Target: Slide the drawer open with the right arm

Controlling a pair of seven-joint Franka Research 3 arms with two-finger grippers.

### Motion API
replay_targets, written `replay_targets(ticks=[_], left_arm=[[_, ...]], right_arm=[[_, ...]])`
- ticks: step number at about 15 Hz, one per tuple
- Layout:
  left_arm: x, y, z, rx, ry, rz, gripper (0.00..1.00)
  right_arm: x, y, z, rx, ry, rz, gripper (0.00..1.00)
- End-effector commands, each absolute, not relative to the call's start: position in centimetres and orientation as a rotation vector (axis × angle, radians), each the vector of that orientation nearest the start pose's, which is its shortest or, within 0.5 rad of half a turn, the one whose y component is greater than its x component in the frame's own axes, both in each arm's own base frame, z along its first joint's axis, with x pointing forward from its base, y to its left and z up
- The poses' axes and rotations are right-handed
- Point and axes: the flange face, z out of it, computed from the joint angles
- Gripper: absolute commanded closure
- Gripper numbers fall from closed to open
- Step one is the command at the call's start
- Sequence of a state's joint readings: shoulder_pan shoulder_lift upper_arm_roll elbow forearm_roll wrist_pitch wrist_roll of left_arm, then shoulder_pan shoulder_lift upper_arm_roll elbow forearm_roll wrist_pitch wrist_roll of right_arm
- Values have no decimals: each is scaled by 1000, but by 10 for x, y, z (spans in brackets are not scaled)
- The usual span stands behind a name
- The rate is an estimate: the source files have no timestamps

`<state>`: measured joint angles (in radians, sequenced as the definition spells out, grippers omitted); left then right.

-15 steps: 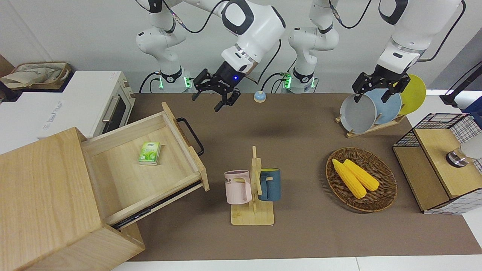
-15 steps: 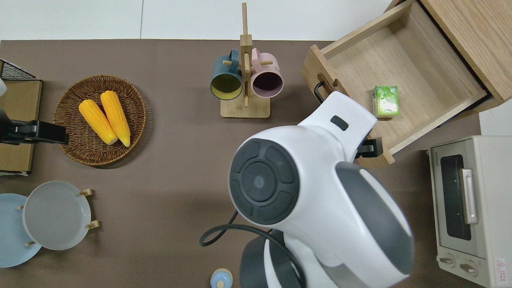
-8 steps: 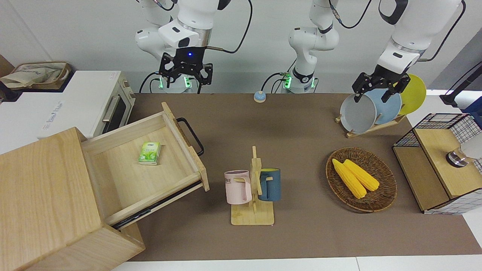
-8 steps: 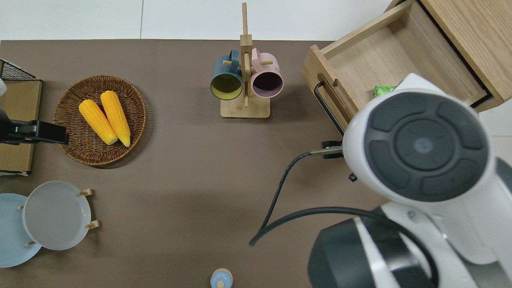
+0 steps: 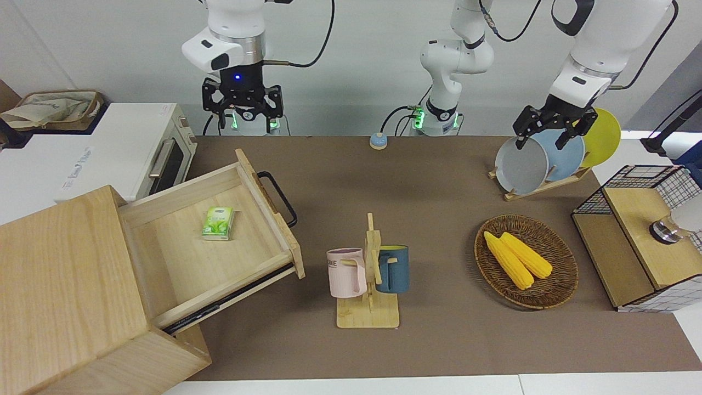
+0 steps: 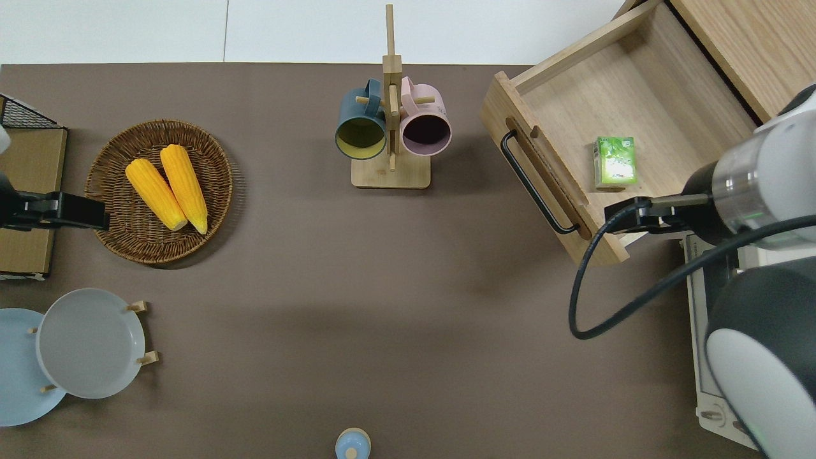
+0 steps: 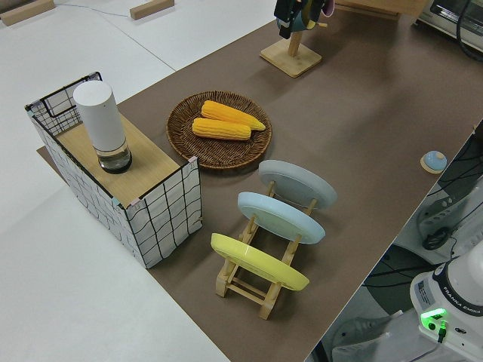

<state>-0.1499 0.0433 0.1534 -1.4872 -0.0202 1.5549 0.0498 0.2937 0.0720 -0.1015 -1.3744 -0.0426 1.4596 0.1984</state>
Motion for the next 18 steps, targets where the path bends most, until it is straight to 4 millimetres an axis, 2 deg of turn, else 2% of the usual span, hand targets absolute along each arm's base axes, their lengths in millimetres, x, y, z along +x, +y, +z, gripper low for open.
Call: replay_targets(ticks=[1, 3, 5, 8, 14, 18], left_arm=[[571, -2, 641, -3137, 88, -52, 5], [571, -2, 641, -3139, 88, -52, 5], [571, -2, 641, -3137, 88, -52, 5], [571, -2, 641, -3139, 88, -52, 2], [571, -2, 641, -3139, 88, -52, 5], [571, -2, 641, -3137, 88, -52, 5]], right_arm=[[558, 68, 664, -3102, 56, -27, 13], [560, 53, 659, -3085, 96, -6, 13], [563, 44, 646, -3091, 54, 28, 13], [567, 32, 638, -3096, 27, 26, 13], [571, 17, 630, -3107, 72, 55, 13], [578, 16, 624, -3112, 80, 38, 13]])
